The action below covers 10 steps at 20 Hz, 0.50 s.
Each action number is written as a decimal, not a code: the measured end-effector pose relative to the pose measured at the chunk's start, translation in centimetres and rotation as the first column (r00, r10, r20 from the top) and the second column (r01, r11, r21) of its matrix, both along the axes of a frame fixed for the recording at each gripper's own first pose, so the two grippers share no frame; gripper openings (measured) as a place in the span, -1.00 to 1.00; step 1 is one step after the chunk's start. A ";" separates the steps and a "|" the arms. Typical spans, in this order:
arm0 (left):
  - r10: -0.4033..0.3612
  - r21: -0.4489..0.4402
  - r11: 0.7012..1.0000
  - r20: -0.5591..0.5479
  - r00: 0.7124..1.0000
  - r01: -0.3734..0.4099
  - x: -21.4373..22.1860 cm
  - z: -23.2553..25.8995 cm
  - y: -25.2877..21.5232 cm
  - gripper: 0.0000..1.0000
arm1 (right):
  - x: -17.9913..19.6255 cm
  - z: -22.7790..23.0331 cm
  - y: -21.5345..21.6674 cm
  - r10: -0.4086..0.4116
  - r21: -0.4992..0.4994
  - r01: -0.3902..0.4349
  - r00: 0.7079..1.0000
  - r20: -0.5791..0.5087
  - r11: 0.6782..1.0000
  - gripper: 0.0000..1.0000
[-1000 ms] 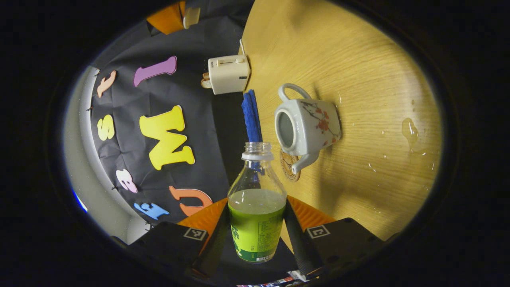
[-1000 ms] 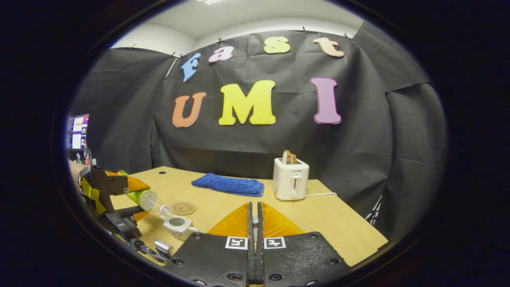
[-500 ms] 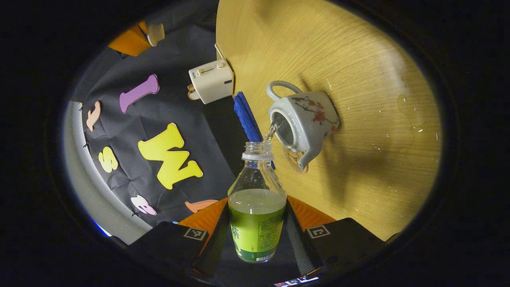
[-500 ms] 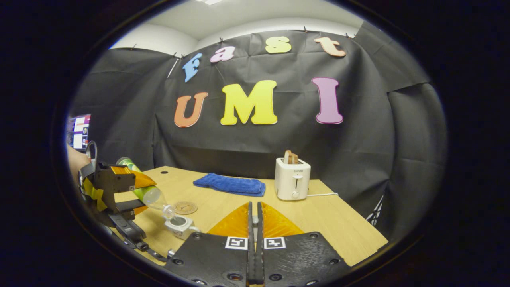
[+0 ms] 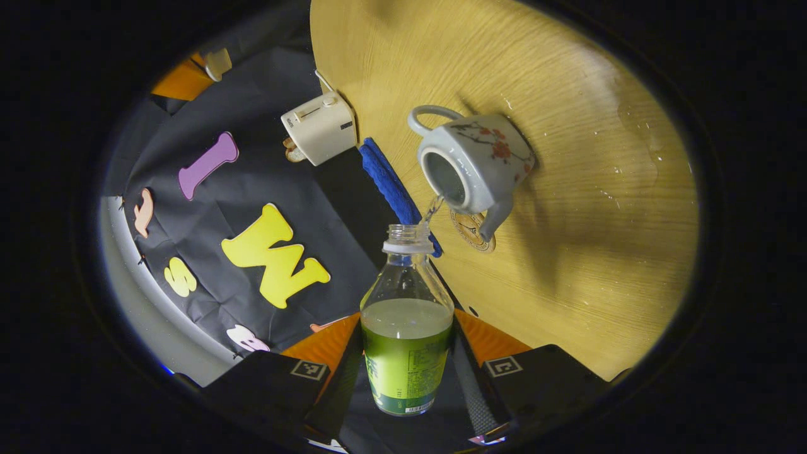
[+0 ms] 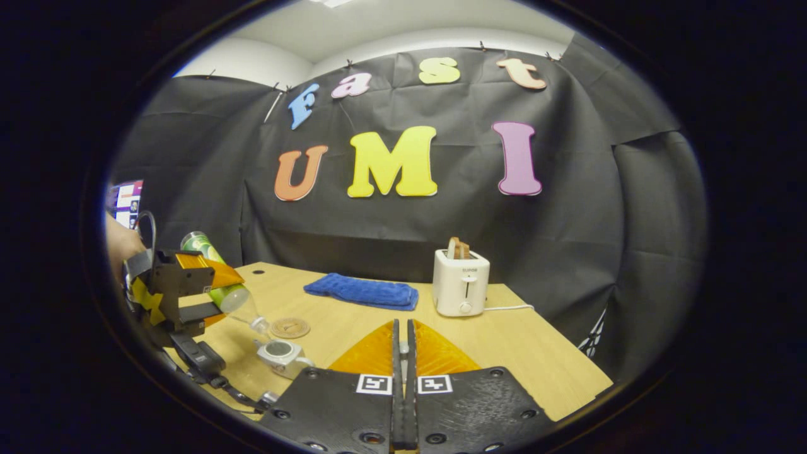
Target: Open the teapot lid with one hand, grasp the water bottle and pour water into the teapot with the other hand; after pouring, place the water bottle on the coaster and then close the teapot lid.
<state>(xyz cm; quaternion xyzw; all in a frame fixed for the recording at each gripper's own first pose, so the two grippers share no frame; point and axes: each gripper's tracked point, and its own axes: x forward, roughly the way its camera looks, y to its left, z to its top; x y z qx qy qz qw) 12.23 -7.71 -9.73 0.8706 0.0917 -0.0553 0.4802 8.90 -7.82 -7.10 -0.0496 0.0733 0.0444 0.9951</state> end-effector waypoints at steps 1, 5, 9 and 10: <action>-0.005 0.014 1.000 0.006 1.000 0.005 -0.1 0.3 -0.2 0.51 | 0.0 -0.1 -0.1 -0.001 -0.001 0.001 1.000 -0.001 1.000 -1.00; -0.019 0.054 0.998 0.017 1.000 0.019 -0.3 0.9 -0.7 0.51 | -0.1 -0.1 0.1 0.008 0.011 -0.008 1.000 -0.010 1.000 -1.00; -0.005 0.079 0.997 0.025 1.000 0.003 -0.1 1.2 -0.5 0.51 | -0.1 0.1 -0.1 0.008 0.005 -0.008 1.000 0.000 1.000 -0.99; -0.001 0.083 0.997 0.021 1.000 -0.001 -0.2 1.2 -0.4 0.51 | -0.1 0.2 -0.1 0.007 0.006 -0.007 1.000 -0.001 1.000 -1.00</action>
